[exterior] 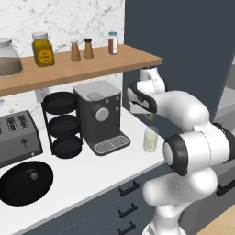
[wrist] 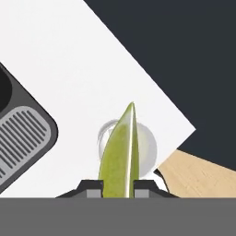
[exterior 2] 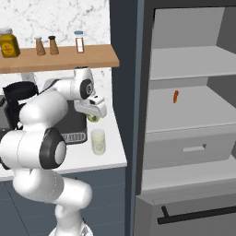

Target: Grab a lemon wedge from the fridge and one ice cube from the ice bowl, and put them in the glass of lemonade.

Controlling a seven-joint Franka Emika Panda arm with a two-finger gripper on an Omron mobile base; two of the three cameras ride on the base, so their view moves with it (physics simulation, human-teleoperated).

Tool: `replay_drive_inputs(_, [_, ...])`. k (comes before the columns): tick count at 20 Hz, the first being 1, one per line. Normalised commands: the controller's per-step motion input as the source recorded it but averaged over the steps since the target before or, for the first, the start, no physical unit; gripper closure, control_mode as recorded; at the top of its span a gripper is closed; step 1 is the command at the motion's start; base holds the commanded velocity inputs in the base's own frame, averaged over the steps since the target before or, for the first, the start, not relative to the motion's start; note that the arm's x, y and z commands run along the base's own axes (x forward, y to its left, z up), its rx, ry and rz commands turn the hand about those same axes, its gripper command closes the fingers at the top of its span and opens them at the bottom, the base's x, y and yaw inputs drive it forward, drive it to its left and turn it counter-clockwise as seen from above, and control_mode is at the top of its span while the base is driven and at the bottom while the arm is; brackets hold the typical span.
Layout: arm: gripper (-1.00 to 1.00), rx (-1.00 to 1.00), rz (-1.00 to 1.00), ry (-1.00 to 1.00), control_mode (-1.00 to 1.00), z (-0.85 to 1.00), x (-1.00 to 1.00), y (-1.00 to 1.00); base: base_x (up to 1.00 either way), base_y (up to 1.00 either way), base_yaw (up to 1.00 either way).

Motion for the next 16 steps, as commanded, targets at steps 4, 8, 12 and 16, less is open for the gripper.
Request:
replay_drive_inputs(4, [1.0,0.04,0.0,0.0,-1.0,0.0,0.0,-0.34,0.0,0.0,0.0])
replay_drive_inputs(8, [1.0,0.0,0.0,0.0,-1.0,-0.01,0.0,-0.05,0.0,0.0,0.0])
replay_drive_inputs(12, [1.0,0.0,0.0,0.0,-1.0,-0.35,0.0,0.0,0.0,0.0,0.0])
replay_drive_inputs(16, [1.0,0.0,0.0,-0.02,-1.0,-0.31,0.0,0.0,0.0,0.0,0.0])
